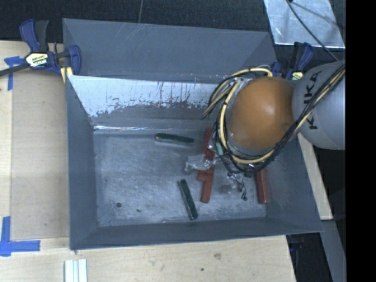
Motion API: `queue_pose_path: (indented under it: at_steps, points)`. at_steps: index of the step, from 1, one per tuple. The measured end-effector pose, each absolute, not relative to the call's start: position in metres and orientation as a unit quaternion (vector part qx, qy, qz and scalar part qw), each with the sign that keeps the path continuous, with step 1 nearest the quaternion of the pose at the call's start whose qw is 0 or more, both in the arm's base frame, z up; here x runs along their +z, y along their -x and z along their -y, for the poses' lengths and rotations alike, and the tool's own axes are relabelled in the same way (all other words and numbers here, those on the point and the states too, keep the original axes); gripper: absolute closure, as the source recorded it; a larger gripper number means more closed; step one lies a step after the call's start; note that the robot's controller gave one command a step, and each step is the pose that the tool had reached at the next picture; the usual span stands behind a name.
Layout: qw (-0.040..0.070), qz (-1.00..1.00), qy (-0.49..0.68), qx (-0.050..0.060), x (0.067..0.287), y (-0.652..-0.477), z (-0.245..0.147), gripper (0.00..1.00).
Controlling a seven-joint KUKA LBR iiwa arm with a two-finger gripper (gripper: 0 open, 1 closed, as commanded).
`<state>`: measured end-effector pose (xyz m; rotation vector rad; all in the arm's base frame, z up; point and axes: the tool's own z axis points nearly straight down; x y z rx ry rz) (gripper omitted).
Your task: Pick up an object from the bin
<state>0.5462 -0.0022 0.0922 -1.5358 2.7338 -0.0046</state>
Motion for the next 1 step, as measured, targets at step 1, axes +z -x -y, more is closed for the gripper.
queue_pose_path:
  at_steps: [1]
  points:
    - [0.001,-0.842,0.539,0.001,0.0697,-0.5465,0.0030,0.00]
